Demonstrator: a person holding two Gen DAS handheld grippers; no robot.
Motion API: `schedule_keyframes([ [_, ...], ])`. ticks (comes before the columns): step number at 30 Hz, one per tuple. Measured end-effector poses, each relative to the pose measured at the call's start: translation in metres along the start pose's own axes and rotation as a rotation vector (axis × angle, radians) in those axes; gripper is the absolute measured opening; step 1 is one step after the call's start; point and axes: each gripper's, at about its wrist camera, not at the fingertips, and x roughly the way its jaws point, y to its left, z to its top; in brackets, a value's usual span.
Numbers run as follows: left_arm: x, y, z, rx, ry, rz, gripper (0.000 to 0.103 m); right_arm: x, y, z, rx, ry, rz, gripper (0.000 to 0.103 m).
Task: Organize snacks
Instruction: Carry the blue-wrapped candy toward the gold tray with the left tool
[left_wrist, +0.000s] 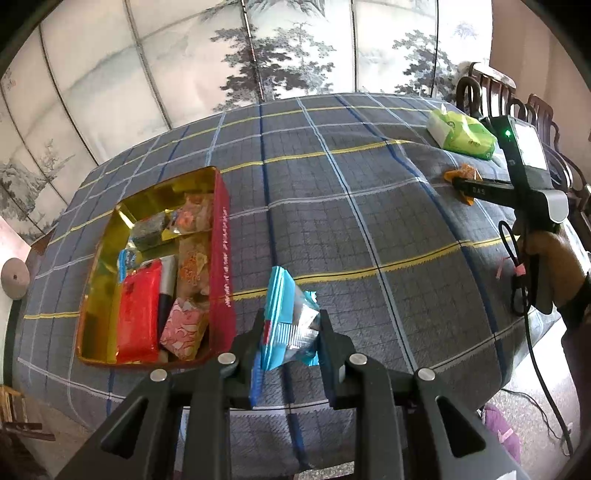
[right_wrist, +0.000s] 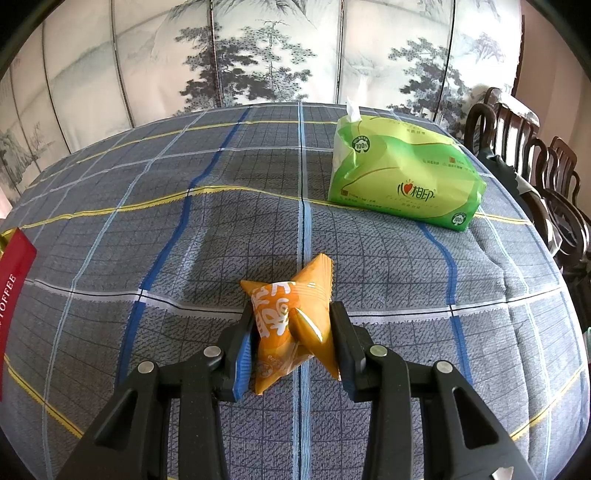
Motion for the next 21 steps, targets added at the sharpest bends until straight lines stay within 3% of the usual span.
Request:
schedule_keyframes([
  [21, -0.011, 0.040, -0.010, -0.073, 0.005, 0.017, 0.025, -0.001, 0.000, 0.000, -0.003, 0.000, -0.005, 0.035],
])
